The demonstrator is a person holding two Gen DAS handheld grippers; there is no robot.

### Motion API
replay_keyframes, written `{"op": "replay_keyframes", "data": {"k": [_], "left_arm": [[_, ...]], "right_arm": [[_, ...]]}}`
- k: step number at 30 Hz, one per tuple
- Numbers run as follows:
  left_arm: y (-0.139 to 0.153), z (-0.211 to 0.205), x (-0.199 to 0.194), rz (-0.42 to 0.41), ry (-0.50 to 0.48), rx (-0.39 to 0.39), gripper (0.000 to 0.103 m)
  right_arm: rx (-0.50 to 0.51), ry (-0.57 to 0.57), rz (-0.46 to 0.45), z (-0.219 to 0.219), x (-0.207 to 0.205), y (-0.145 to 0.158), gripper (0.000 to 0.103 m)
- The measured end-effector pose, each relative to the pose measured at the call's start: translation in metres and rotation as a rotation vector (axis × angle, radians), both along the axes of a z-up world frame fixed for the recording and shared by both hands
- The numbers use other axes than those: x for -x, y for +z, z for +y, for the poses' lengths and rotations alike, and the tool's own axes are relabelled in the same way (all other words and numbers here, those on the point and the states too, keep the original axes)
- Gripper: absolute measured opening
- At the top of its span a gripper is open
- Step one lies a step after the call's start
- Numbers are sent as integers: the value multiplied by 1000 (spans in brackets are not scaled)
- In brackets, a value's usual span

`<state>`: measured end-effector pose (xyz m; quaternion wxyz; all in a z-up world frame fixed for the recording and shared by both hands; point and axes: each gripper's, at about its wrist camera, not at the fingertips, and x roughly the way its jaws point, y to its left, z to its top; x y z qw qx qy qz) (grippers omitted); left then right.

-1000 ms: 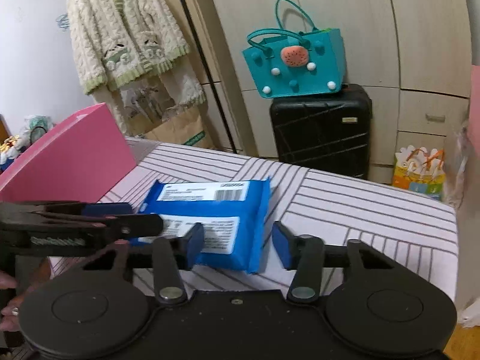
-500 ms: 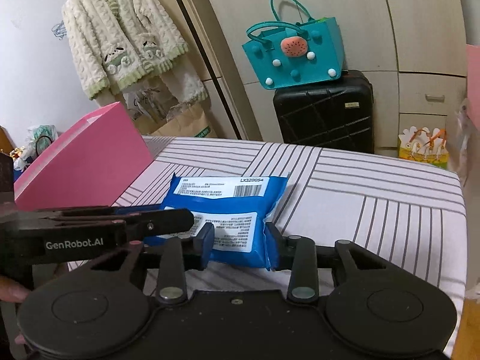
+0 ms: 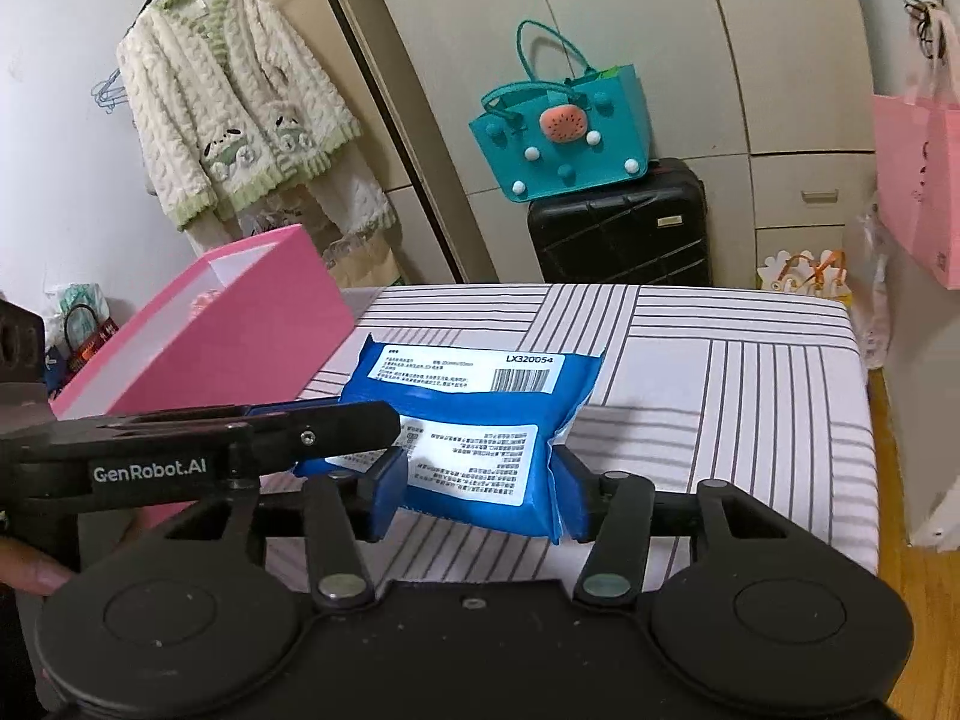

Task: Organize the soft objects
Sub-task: 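Lift and carry the blue packet with the right gripper over the box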

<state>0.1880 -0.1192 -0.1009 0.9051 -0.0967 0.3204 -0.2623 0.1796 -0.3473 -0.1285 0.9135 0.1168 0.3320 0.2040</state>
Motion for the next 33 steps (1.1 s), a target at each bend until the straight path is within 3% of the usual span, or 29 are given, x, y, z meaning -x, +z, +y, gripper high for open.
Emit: {"op": "replay_keyframes", "data": {"k": [14, 23, 26, 31, 33], "left_arm": [[36, 36, 79, -86, -115, 1, 41], [51, 68, 115, -138, -128, 15, 41], [58, 84, 125, -162, -117, 24, 41], [67, 114, 139, -195, -70, 26, 41], [71, 125, 141, -206, -48, 22, 41]], "right_arm": [[57, -7, -64, 29, 88, 41, 64], [84, 14, -127, 54, 127, 67, 63], [88, 41, -144, 62, 137, 75, 56], [108, 79, -182, 82, 145, 88, 35], [104, 96, -191, 90, 145, 92, 34]]}}
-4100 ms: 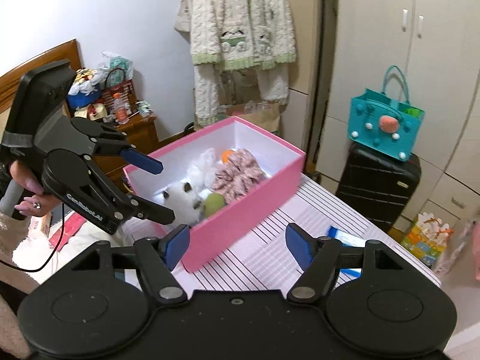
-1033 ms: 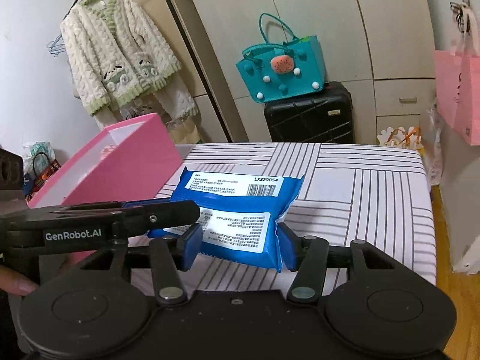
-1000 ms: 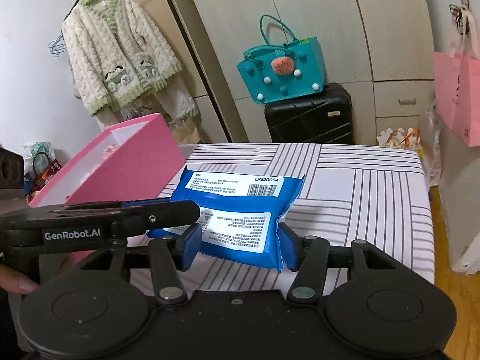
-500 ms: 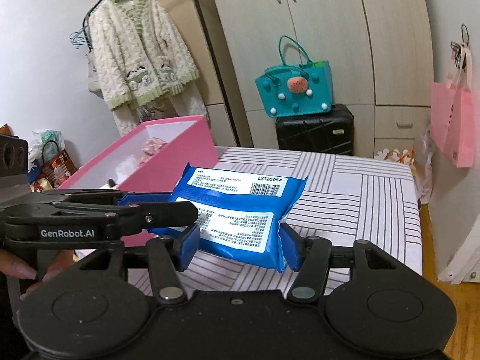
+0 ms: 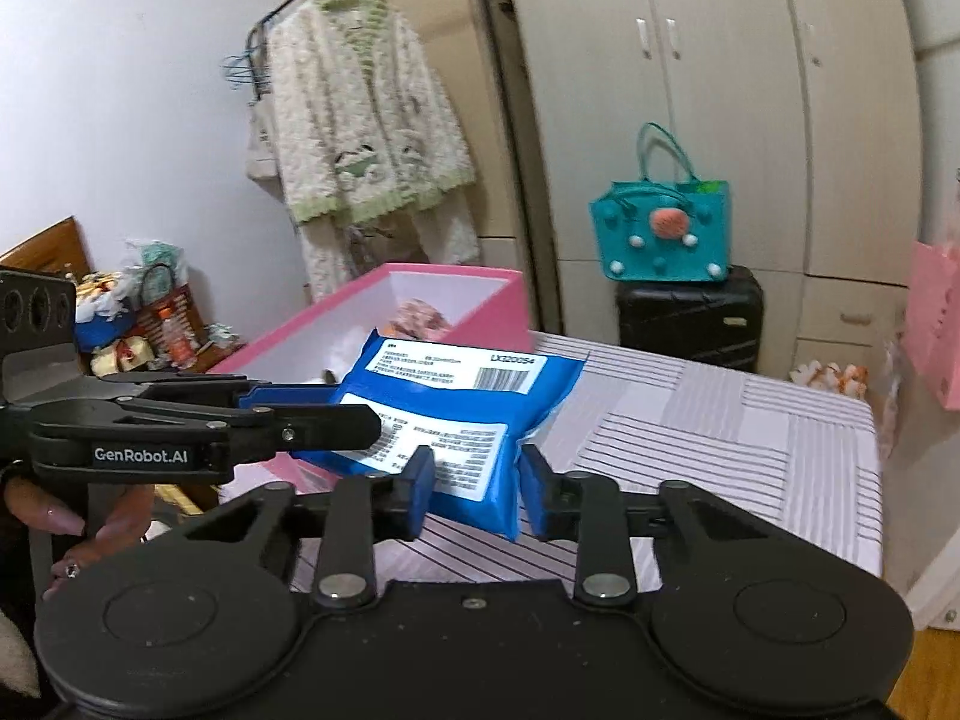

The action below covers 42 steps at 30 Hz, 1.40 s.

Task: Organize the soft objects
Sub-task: 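Lift and carry the blue packet with the right gripper over the box, then open the right gripper to drop the packet into the box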

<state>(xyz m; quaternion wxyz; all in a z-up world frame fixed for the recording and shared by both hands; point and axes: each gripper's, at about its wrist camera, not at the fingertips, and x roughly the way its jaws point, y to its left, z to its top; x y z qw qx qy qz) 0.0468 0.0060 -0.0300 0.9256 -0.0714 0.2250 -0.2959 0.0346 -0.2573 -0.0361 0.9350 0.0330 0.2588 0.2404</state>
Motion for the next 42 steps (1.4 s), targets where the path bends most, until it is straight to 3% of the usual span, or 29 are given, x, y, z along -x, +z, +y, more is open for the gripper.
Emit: {"op": "replay_keyframes", "data": {"k": [8, 16, 25, 32, 42], "left_arm": [[22, 42, 4, -96, 114, -34, 41], [34, 78, -15, -132, 238, -38, 41], [22, 104, -57, -37, 306, -15, 41], [-1, 112, -77, 73, 315, -4, 41], [-20, 109, -92, 153, 292, -39, 41]], "right_arm": [[-5, 96, -48, 45, -17, 21, 34], [-39, 185, -56, 88, -60, 32, 34], [-34, 230, -27, 125, -107, 26, 34], [-16, 242, 60, 139, -142, 8, 34], [99, 279, 140, 153, -179, -15, 35]]}}
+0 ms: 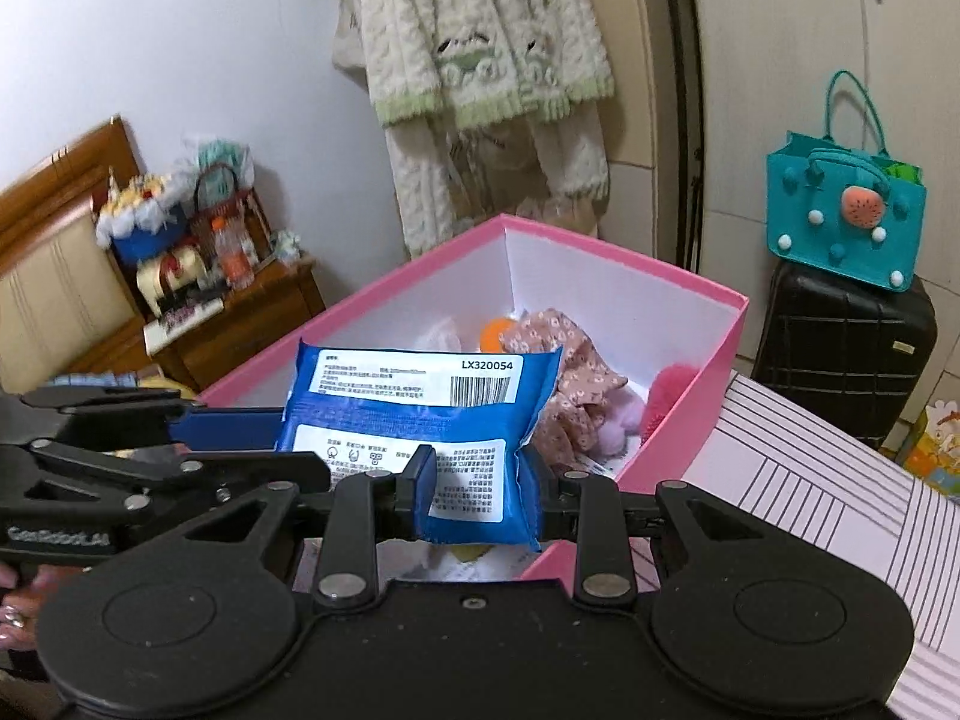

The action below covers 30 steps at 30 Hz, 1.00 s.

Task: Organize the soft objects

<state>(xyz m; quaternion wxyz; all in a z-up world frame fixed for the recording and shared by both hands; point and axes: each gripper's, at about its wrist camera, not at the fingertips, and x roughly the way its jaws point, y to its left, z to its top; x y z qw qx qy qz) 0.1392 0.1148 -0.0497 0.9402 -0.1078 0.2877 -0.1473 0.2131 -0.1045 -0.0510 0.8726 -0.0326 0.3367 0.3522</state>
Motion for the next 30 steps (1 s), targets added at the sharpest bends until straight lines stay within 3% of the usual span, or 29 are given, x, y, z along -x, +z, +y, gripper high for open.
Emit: {"op": "replay_keyframes", "data": {"k": [4, 7, 9, 12, 20, 28, 30], "left_arm": [[-3, 0, -1, 43, -57, 48, 42], [8, -11, 20, -74, -6, -108, 45], [14, -12, 30, -103, -8, -136, 45], [18, -9, 32, -64, -61, -76, 45], [29, -20, 38, -28, -94, -84, 45], [57, -25, 65, -27, -141, -90, 57], [60, -26, 73, -33, -132, -115, 58]], "right_arm": [[103, 28, -47, 10, -6, -2, 38], [210, 12, -142, 18, 1, -4, 38], [187, 12, -136, 13, 8, -1, 38], [124, 10, -125, 1, 22, 3, 38], [14, -46, -117, -27, 59, 24, 44], [13, -103, -152, -52, 103, 43, 71], [-7, -126, -171, -61, 116, 46, 71]]}}
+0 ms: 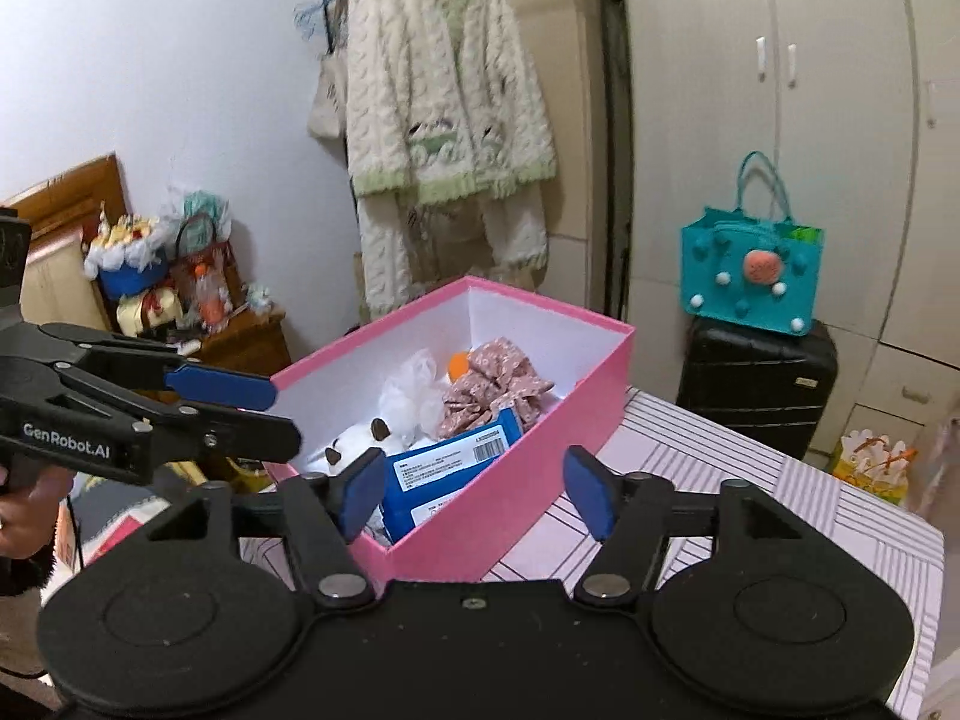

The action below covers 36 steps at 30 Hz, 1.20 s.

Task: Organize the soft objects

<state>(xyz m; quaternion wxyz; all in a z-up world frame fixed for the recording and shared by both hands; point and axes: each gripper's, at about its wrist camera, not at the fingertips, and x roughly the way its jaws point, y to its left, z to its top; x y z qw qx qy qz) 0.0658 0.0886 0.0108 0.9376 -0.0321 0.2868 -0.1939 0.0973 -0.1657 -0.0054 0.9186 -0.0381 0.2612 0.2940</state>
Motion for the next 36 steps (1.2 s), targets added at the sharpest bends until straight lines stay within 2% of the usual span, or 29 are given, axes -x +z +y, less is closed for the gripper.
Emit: {"op": "replay_keyframes", "data": {"k": [2, 6, 7, 10, 11, 13, 15, 17, 21, 24, 27, 30, 33, 36], "left_arm": [[3, -2, 7, -4, 2, -13, 60], [8, -10, 21, -30, 5, -28, 65], [8, -12, 24, -34, 4, -30, 71], [7, -18, 30, -48, 5, -37, 89], [7, -20, 31, -50, 10, -43, 90], [6, -22, 30, -39, 22, -45, 101], [5, -23, 29, -20, 45, -44, 102], [5, -27, 28, 5, 92, -80, 103], [6, -33, 27, 58, 208, -156, 103], [5, -34, 34, 44, 206, -168, 103], [3, -34, 37, 75, 180, -159, 103], [1, -34, 41, 89, 162, -136, 103], [1, -38, 46, 86, 150, -150, 103], [2, -43, 46, 79, 157, -185, 103]], "right_arm": [[-17, -14, -14, -7, 11, 2, 74], [-18, -27, -42, -14, 31, 9, 87], [-18, -34, -45, -15, 34, 10, 93], [5, -73, -43, -16, 43, 13, 103], [22, -94, -42, -16, 47, 13, 103], [73, -142, -40, -14, 53, 13, 103], [118, -183, -47, -12, 59, 12, 103], [154, -222, -46, -12, 66, 11, 103], [64, -258, 4, -28, 75, 13, 103], [-26, -311, -5, -43, 86, 12, 103], [-43, -370, 2, -49, 93, 12, 103], [-31, -418, 57, -52, 94, 9, 103], [-13, -433, 93, -54, 98, 7, 103], [34, -438, 72, -51, 104, 8, 103]]}}
